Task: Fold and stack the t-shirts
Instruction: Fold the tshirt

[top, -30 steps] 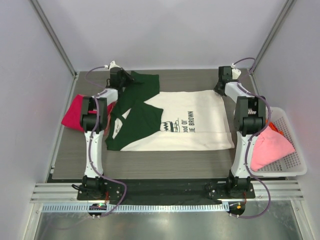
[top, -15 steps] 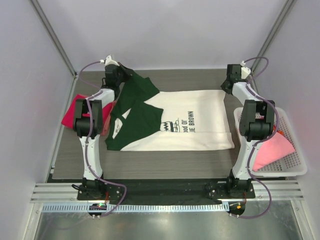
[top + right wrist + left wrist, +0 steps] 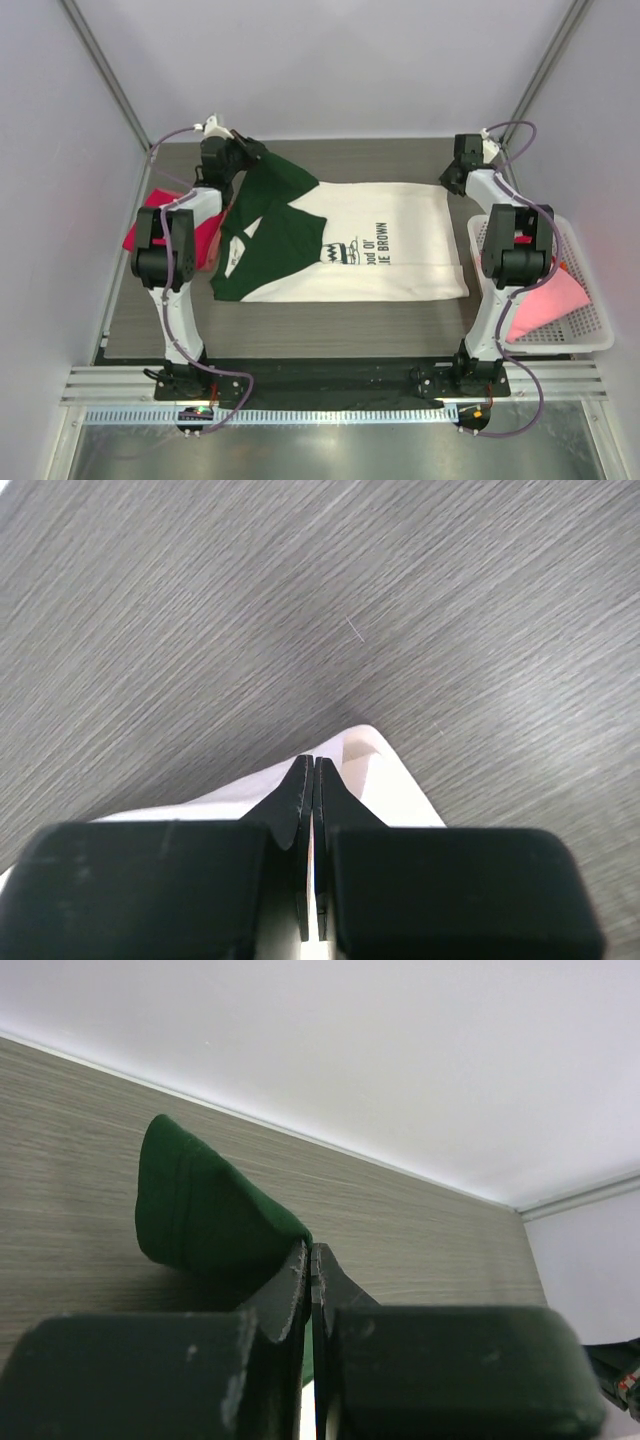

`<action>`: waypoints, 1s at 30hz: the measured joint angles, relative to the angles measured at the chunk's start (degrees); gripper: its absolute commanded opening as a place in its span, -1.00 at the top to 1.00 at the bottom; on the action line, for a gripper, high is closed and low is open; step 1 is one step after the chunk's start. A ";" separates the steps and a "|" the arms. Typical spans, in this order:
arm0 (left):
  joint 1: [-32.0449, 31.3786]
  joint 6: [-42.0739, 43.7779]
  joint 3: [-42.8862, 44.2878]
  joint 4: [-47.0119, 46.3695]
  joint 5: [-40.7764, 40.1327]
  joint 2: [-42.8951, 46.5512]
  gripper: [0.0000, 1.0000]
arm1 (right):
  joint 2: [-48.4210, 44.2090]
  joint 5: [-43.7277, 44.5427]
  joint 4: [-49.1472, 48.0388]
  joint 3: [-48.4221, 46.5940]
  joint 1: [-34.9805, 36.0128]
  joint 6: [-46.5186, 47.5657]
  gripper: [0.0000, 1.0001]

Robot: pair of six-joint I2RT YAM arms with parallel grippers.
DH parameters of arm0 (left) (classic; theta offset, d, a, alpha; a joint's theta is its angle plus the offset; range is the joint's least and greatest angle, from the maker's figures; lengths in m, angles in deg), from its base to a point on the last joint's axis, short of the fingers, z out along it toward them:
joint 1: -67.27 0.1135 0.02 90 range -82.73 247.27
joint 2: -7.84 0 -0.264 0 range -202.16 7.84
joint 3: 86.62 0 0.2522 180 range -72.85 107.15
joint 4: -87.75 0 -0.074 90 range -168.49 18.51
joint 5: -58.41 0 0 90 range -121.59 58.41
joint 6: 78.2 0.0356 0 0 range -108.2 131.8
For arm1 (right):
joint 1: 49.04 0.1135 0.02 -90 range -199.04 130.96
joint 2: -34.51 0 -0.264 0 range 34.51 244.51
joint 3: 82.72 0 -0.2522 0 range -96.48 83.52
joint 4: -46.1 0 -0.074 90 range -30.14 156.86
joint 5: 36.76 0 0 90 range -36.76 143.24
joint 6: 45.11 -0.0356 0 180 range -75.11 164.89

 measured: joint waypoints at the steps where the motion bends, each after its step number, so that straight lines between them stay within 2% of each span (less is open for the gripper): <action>1: 0.20 -0.15 -1.44 -0.76 0.17 1.07 1.00 | -0.52 -0.20 -0.04 0.35 0.00 0.00 0.97; 16: 1.68 -1.57 -16.39 -7.87 2.89 13.38 1.00 | -8.41 -0.76 -0.04 8.07 -1.64 -1.01 0.98; 30: 1.42 0.20 -21.97 -4.37 2.54 25.31 1.00 | -8.68 -1.92 0.02 9.27 -1.88 -2.29 0.97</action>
